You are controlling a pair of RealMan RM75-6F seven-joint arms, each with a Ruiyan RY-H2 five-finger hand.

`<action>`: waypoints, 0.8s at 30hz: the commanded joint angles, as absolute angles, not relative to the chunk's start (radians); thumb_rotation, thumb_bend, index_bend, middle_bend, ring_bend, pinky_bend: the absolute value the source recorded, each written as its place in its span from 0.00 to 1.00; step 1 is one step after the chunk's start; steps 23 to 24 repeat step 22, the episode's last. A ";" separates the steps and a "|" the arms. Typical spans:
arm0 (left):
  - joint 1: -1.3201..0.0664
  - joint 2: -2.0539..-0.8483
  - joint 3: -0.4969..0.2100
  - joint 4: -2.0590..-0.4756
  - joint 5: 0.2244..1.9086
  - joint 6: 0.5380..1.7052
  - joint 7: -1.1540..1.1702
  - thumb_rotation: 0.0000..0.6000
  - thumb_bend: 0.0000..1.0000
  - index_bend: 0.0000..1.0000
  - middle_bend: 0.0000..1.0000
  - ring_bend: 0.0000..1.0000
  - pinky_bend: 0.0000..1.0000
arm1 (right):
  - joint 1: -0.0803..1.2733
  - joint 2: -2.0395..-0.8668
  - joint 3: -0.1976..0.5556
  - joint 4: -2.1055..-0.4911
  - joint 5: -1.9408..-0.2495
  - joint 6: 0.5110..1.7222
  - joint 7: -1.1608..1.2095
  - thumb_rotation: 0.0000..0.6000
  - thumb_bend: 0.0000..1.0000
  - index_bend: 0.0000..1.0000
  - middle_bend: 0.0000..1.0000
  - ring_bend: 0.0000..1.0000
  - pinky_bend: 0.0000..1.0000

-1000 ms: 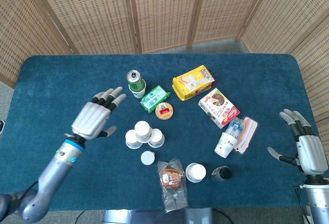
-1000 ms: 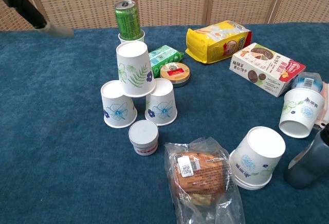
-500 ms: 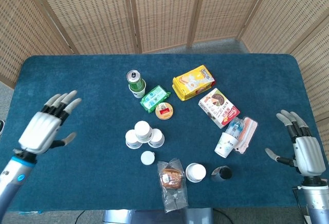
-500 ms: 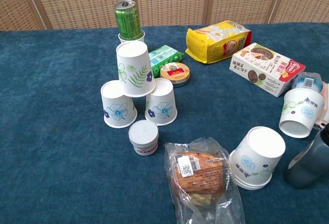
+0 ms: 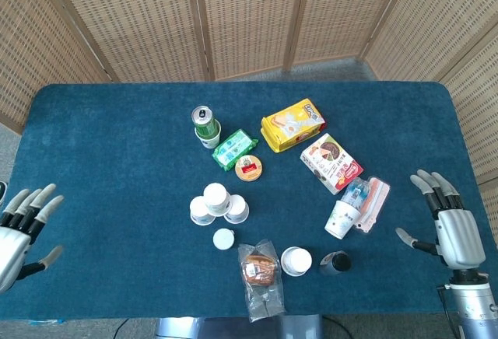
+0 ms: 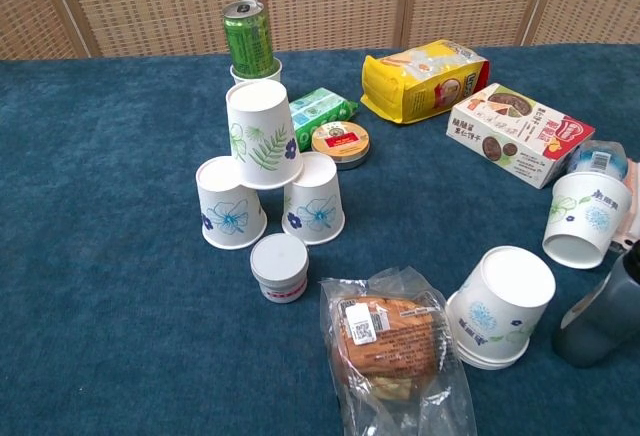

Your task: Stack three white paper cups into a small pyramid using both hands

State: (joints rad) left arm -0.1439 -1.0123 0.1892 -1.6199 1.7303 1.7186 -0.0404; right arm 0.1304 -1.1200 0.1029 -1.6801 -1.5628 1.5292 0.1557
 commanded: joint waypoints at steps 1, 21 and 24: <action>-0.111 -1.040 0.189 -1.576 1.745 1.749 -0.076 1.00 0.32 0.02 0.00 0.00 0.00 | 0.131 -1.122 0.104 -1.682 -1.563 1.529 0.151 1.00 0.20 0.12 0.08 0.01 0.13; -0.085 -1.051 0.145 -1.519 1.771 1.710 -0.119 1.00 0.32 0.02 0.00 0.00 0.00 | 0.133 -1.142 0.089 -1.674 -1.572 1.520 0.090 1.00 0.20 0.12 0.08 0.01 0.13; -0.084 -1.050 0.144 -1.521 1.773 1.711 -0.118 1.00 0.32 0.02 0.00 0.00 0.00 | 0.132 -1.142 0.089 -1.674 -1.573 1.521 0.089 1.00 0.20 0.12 0.08 0.01 0.13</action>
